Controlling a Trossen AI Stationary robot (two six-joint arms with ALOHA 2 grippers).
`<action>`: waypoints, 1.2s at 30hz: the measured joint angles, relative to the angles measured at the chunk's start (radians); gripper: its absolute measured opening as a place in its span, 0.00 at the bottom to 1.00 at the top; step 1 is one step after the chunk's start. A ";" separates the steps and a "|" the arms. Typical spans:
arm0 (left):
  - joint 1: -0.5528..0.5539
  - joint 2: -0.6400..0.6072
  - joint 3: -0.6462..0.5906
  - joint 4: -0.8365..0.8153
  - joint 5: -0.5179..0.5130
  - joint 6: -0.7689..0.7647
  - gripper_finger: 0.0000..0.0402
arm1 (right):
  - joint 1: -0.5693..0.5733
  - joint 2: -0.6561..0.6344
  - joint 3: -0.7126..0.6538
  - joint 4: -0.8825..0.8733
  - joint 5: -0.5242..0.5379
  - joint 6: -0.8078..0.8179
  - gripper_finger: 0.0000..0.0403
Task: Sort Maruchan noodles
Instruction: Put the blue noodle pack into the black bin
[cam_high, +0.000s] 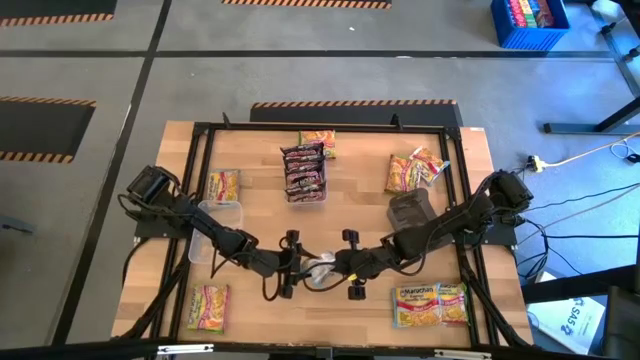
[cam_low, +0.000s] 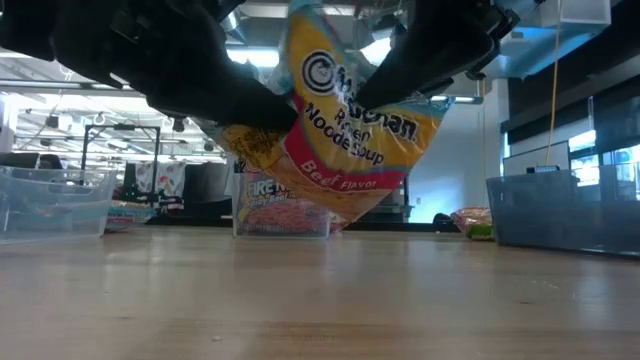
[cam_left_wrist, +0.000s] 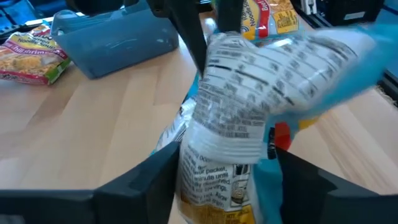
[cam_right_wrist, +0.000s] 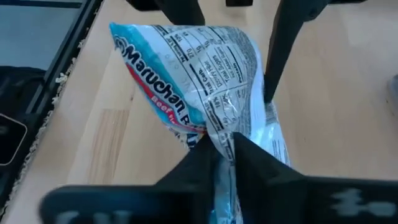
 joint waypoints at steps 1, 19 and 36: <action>0.000 0.000 0.000 0.000 0.000 0.000 0.52 | 0.000 -0.001 0.001 0.000 0.001 -0.001 0.13; 0.047 0.000 0.000 -0.003 -0.039 -0.273 0.41 | 0.063 -0.207 -0.081 -0.267 0.190 -0.011 0.51; 0.067 0.000 0.000 -0.005 -0.019 -0.368 0.41 | 0.026 -0.143 -0.197 0.185 0.164 -0.059 0.84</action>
